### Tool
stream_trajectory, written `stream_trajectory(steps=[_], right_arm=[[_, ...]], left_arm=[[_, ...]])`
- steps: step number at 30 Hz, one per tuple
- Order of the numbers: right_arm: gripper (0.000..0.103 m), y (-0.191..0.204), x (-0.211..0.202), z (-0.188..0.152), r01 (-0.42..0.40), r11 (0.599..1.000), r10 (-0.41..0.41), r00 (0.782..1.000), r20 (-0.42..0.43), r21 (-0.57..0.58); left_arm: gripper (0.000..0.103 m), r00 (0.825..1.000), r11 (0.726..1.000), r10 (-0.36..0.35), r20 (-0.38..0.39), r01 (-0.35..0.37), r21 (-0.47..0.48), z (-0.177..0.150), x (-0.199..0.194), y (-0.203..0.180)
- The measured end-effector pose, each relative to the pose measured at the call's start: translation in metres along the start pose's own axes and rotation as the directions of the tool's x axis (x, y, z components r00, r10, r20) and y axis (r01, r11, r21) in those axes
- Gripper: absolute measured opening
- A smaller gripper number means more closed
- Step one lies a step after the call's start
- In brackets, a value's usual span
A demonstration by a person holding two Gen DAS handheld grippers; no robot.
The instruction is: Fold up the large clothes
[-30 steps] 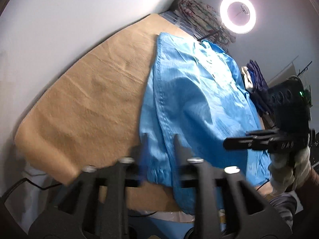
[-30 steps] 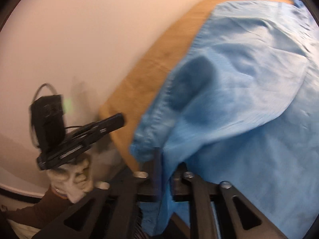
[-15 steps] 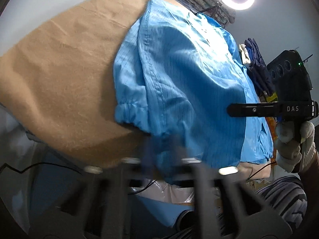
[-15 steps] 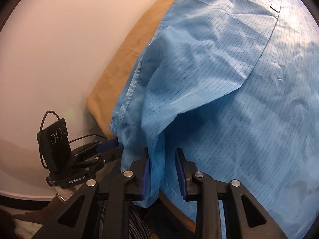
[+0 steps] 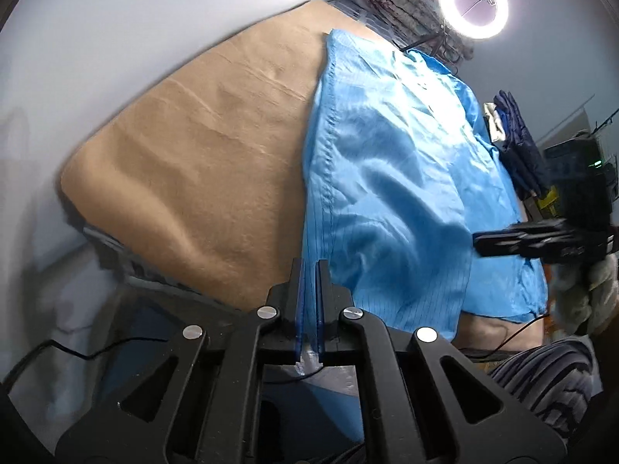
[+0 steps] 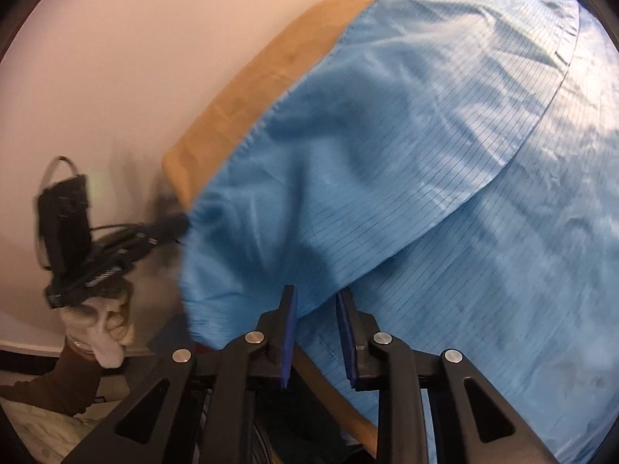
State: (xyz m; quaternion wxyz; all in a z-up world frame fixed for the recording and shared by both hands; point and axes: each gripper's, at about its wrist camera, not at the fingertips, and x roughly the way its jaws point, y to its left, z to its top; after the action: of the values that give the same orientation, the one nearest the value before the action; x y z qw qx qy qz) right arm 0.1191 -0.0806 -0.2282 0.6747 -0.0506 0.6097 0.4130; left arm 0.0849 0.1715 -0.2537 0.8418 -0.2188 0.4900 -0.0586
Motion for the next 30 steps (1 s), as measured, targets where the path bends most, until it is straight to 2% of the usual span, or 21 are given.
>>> stream_trajectory(steps=[2,4,5,8,10,13,17,21,24,26,27,30], right_arm=[[0.024,0.001,-0.015,-0.001,0.02,1.0,-0.019,0.999,0.037,-0.022],[0.024,0.001,-0.029,0.003,0.047,0.999,-0.045,0.996,0.077,-0.026],[0.024,0.0,-0.034,0.007,0.065,0.998,-0.063,0.993,0.098,-0.022],[0.024,0.001,-0.045,0.025,0.171,0.985,-0.163,0.969,0.187,-0.029],[0.025,0.002,-0.045,0.036,0.2,0.979,-0.186,0.954,0.235,-0.04],[0.026,0.005,-0.016,0.057,0.273,0.959,-0.247,0.938,0.244,-0.078],[0.026,0.001,0.025,0.078,0.334,0.939,-0.31,0.926,0.214,-0.083],[0.026,-0.004,0.064,0.091,0.282,0.958,-0.268,0.945,0.188,-0.052],[0.027,0.005,0.071,0.094,0.296,0.95,-0.274,0.943,0.19,-0.099],[0.026,0.005,0.06,0.092,0.258,0.962,-0.237,0.951,0.197,-0.088],[0.026,0.002,0.049,0.089,0.238,0.969,-0.218,0.951,0.222,-0.069],[0.028,-0.012,0.018,0.074,0.252,0.968,-0.239,0.923,0.301,-0.005]], left_arm=[[0.007,1.0,1.0,-0.015,0.02,0.015,-0.014,0.002,-0.006,0.003],[0.038,0.998,0.998,-0.046,0.039,0.048,-0.036,0.005,-0.009,0.005],[0.041,0.997,0.998,-0.051,0.05,0.053,-0.043,0.008,-0.008,0.003],[0.041,0.999,0.999,-0.025,0.044,0.026,-0.032,0.013,0.002,-0.001],[0.041,0.999,0.999,-0.021,0.03,0.022,-0.045,0.018,0.012,-0.002],[0.041,1.0,0.998,-0.02,0.022,0.022,-0.067,0.024,0.025,-0.001],[0.041,0.999,0.995,-0.048,0.004,0.048,-0.085,0.032,0.039,0.0],[0.041,0.996,0.989,-0.088,-0.023,0.085,-0.117,0.033,0.055,0.005],[0.027,0.996,0.99,-0.086,-0.012,0.084,-0.117,0.034,0.056,0.004],[0.017,0.996,0.99,-0.088,-0.001,0.088,-0.111,0.036,0.053,0.003],[0.009,0.997,0.992,-0.082,0.005,0.082,-0.1,0.036,0.051,0.002],[0.006,0.997,0.993,-0.081,0.014,0.082,-0.081,0.037,0.049,-0.001]])
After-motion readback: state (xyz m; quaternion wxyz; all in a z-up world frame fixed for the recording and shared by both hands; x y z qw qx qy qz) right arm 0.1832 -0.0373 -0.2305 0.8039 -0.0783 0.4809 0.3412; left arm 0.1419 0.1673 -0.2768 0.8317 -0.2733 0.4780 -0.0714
